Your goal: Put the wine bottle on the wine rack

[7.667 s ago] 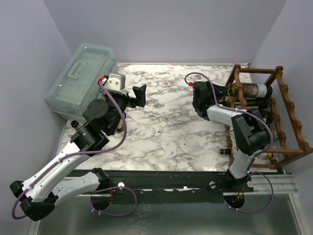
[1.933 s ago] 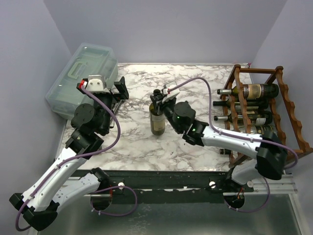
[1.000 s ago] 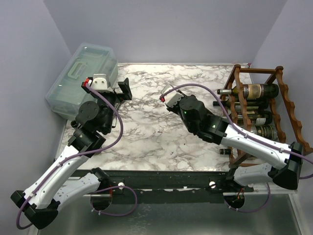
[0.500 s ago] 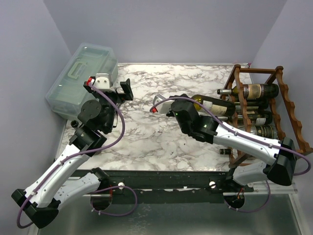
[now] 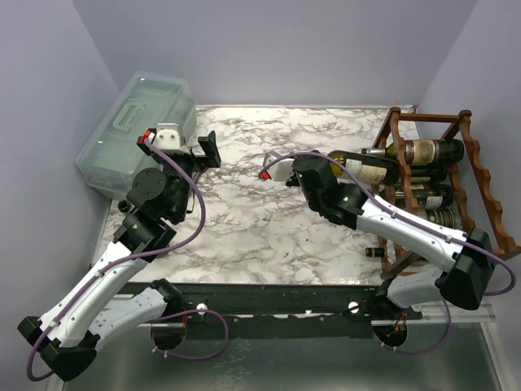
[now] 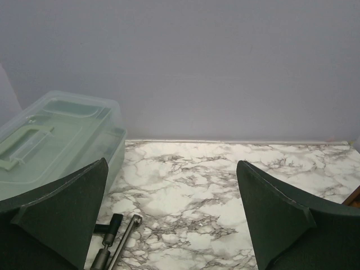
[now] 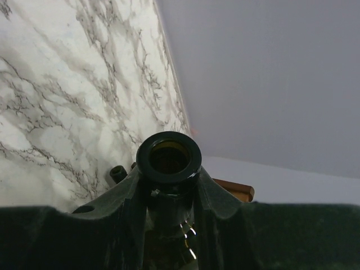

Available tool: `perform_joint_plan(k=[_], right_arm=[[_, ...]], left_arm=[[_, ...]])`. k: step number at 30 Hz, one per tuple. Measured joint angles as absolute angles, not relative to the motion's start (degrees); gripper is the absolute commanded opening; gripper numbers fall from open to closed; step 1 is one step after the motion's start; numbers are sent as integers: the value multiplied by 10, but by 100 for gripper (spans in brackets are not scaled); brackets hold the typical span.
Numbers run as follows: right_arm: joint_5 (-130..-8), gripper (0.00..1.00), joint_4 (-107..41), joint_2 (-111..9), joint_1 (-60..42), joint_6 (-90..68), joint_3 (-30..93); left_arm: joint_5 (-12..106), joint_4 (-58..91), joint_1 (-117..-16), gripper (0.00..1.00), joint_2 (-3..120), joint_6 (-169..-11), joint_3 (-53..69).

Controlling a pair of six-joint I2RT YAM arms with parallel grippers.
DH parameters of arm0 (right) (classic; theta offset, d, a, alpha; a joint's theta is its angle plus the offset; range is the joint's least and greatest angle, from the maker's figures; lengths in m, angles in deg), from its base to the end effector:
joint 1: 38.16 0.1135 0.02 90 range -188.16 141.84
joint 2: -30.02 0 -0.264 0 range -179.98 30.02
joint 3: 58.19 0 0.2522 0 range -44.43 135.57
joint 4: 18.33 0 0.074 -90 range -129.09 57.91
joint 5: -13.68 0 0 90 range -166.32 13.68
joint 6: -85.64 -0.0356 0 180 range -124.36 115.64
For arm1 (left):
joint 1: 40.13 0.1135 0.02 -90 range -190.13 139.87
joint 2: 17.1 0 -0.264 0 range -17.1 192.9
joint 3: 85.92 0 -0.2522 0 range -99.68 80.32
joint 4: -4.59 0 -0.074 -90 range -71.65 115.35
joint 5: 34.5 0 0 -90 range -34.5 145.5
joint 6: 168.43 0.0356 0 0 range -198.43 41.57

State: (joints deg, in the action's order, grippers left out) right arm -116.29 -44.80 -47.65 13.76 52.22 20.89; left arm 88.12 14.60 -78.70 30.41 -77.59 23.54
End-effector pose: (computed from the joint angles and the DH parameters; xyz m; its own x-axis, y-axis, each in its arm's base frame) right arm 0.2077 0.2279 0.3347 0.0601 -0.9605 -0.2718 -0.3526 0.2343 -0.9059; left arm 0.1489 -0.0942 0.4303 0.1778 -0.1260 -0.9760 0.1119 0.9879 -0.1072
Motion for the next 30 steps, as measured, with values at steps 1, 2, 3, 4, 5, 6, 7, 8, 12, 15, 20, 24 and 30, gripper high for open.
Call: perform_joint_plan(k=[1, 2, 3, 4, 5, 6, 7, 8, 12, 15, 20, 24, 30], right_arm=[[-1158, 0, -454, -480, 133, 524, 209], [-1155, 0, -460, -484, 129, 526, 209], [-1152, 0, -467, -489, 125, 527, 209], [-1150, 0, -475, -494, 122, 530, 210], [-1149, 0, -482, -499, 119, 532, 210], [-1149, 0, -490, -505, 116, 534, 211], [-1149, 0, -498, -510, 114, 536, 212], [-1149, 0, -507, -516, 112, 537, 214], [-1150, 0, -536, -540, 103, 539, 230], [-1152, 0, -552, -548, 96, 544, 234], [-1156, 0, -566, -549, 82, 553, 234], [-1155, 0, -574, -549, 61, 557, 234], [-1153, 0, -575, -551, 24, 565, 225]], left_arm=[[881, 146, -788, 98, 304, -776, 235], [881, 146, -789, 98, 303, -776, 235], [881, 146, -789, 98, 303, -776, 235], [881, 146, -790, 98, 302, -776, 235], [881, 146, -792, 98, 301, -776, 235], [881, 146, -793, 98, 301, -776, 235], [881, 146, -793, 98, 300, -776, 235], [881, 146, -793, 98, 300, -776, 235], [881, 146, -796, 98, 298, -776, 235], [882, 146, -800, 98, 296, -775, 235], [882, 146, -804, 98, 293, -775, 235], [882, 146, -808, 98, 292, -775, 235], [884, 146, -814, 98, 289, -771, 235]])
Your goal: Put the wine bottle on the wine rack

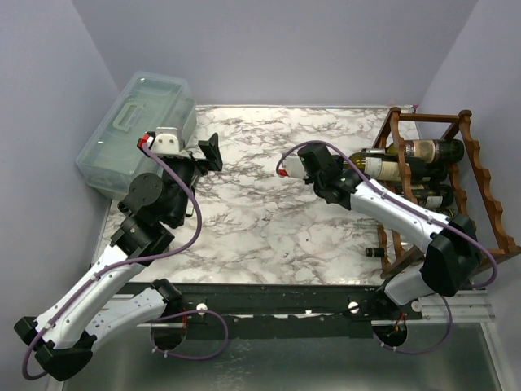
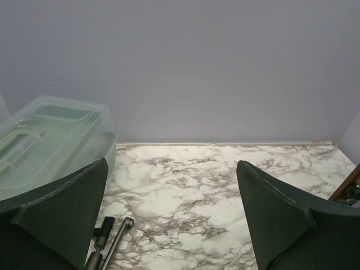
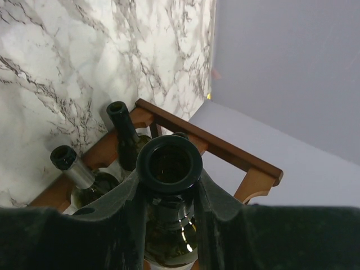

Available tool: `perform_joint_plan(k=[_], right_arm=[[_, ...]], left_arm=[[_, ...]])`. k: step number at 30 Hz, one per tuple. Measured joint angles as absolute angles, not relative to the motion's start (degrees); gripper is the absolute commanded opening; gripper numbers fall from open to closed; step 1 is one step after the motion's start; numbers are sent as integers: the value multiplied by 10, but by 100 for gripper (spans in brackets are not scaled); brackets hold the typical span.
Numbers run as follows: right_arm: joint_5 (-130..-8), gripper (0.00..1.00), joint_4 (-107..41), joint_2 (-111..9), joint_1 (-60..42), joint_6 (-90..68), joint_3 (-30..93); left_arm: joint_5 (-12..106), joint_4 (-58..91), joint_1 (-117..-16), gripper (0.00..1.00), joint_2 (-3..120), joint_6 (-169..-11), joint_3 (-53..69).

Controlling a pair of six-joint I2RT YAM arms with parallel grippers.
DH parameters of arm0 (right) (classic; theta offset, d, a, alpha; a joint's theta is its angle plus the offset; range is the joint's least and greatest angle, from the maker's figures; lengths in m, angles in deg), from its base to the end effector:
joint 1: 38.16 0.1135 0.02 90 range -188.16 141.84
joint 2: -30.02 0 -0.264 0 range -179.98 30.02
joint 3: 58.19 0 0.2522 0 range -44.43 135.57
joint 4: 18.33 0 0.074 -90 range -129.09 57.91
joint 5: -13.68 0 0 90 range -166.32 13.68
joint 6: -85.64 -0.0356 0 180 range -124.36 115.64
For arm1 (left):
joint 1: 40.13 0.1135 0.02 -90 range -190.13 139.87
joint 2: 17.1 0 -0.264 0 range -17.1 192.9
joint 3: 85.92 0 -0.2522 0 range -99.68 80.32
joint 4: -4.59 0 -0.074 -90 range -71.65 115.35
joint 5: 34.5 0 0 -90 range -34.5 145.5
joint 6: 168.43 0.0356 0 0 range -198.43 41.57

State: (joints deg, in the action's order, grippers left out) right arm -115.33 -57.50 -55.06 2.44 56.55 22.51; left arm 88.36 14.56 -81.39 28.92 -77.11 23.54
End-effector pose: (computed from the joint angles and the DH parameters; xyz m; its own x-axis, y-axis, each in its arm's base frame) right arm 0.2595 0.1929 0.2872 -0.1151 -0.9930 0.0266 -0.5346 0.0394 -0.8442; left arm 0.1381 -0.0954 0.4342 0.1925 -0.1431 -0.9708 0.1548 0.9814 -0.1140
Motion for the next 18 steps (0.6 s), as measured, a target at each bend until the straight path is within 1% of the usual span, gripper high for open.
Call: perform_joint_plan(k=[8, 18], right_arm=[[-1157, 0, -584, -557, -8, 567, 210], [-1175, 0, -608, -557, -23, 573, 182]], left_arm=[[886, 145, -823, 98, 288, -764, 235], [893, 141, -838, 98, 287, -754, 235]])
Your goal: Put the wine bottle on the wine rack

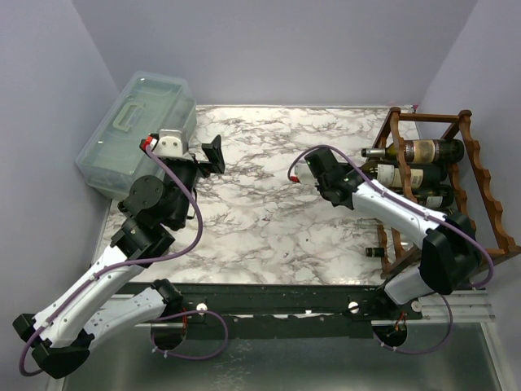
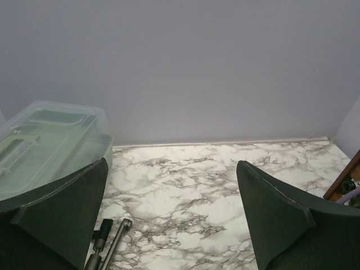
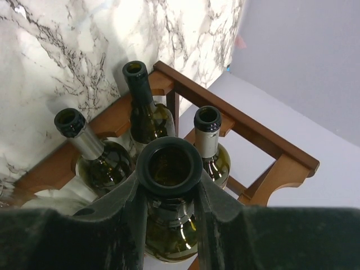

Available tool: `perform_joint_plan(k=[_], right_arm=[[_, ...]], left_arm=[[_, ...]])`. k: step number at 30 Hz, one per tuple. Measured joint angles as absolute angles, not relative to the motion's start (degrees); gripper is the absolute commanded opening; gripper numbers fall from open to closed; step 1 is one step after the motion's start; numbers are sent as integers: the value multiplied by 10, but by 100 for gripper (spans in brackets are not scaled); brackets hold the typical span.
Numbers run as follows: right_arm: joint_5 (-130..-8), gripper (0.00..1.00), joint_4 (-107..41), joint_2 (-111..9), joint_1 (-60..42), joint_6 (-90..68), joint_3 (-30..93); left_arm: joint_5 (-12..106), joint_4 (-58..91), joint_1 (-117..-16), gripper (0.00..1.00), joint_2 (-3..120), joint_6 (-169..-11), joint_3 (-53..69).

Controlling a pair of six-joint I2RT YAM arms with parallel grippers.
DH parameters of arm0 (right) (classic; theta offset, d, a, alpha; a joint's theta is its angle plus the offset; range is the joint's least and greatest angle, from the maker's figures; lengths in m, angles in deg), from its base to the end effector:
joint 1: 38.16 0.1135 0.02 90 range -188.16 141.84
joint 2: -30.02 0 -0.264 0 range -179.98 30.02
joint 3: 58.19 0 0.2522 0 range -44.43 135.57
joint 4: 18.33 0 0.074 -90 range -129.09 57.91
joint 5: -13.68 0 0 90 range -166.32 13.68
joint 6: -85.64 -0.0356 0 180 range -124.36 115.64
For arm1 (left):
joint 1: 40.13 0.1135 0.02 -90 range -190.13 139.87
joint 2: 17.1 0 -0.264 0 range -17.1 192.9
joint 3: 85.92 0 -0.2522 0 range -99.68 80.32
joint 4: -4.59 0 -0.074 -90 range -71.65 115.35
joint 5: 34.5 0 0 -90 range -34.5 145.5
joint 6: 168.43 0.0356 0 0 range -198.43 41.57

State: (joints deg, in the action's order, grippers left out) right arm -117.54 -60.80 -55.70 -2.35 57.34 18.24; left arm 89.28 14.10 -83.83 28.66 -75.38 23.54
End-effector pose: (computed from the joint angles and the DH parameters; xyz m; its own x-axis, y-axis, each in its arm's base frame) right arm 0.2664 0.1633 0.2569 -0.2057 -0.9651 0.1623 -0.6127 -0.0023 -0.7903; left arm 0.1328 -0.0995 0.4356 0.2001 -0.1300 -0.9711 0.1761 0.9798 -0.0949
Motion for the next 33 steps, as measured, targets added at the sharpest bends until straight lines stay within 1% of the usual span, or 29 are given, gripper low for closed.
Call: perform_joint_plan(k=[26, 33], right_arm=[[-1253, 0, -581, -542, -75, 623, 119], [-1289, 0, -573, -568, -75, 622, 118]], left_arm=[[911, 124, -881, 98, 281, -716, 235], [912, 121, -883, 98, 274, -715, 235]])
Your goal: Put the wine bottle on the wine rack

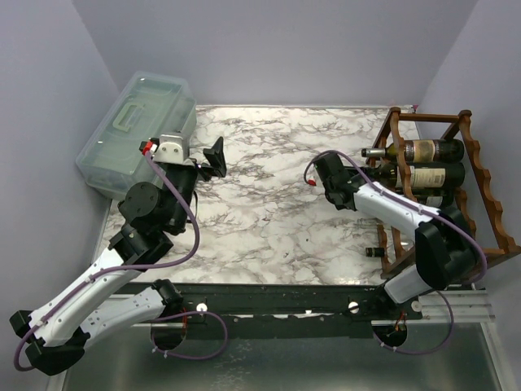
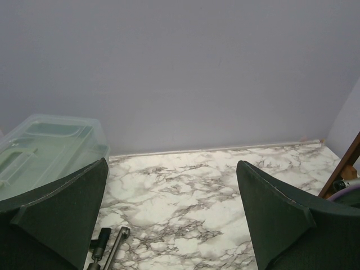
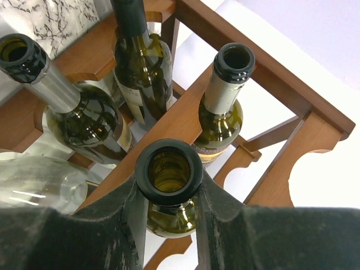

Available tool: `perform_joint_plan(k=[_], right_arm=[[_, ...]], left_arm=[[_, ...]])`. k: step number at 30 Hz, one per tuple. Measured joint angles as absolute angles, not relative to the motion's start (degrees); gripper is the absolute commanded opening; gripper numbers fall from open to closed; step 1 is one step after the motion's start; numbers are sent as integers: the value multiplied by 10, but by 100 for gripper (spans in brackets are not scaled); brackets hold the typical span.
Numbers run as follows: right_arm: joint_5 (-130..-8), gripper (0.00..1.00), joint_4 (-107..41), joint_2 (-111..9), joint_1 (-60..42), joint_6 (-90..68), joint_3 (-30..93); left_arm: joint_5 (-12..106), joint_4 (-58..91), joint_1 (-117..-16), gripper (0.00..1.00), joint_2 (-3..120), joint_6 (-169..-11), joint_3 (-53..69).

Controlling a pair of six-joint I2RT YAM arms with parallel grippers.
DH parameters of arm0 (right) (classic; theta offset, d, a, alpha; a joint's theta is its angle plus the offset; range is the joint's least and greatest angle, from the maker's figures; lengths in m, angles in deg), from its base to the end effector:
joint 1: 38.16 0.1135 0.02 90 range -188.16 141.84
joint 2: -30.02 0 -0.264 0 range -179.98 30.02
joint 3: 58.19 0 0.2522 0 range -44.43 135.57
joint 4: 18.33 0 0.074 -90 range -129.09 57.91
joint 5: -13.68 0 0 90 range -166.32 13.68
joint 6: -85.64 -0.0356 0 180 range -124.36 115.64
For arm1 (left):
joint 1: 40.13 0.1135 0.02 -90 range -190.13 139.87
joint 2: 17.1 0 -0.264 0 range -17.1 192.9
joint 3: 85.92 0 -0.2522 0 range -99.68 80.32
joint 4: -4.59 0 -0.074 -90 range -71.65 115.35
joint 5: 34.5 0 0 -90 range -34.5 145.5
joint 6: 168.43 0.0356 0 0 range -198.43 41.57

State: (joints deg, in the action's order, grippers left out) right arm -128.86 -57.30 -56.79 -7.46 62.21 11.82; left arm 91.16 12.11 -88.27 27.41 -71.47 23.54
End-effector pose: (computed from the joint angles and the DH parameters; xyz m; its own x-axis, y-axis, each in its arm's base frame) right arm 0.2729 0.1291 0.2251 -0.3500 -0.8569 0.3785 -0.6231 -0.0887 -0.7771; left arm 0.1195 -0.1023 0.4419 0.2389 -0.1191 -0.9637 0.2088 0.9755 -0.0688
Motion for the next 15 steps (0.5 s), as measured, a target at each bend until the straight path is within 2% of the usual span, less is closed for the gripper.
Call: perform_joint_plan(k=[15], right_arm=[[-1313, 0, -589, -600, -85, 586, 146]], left_arm=[[912, 120, -886, 98, 274, -707, 235]])
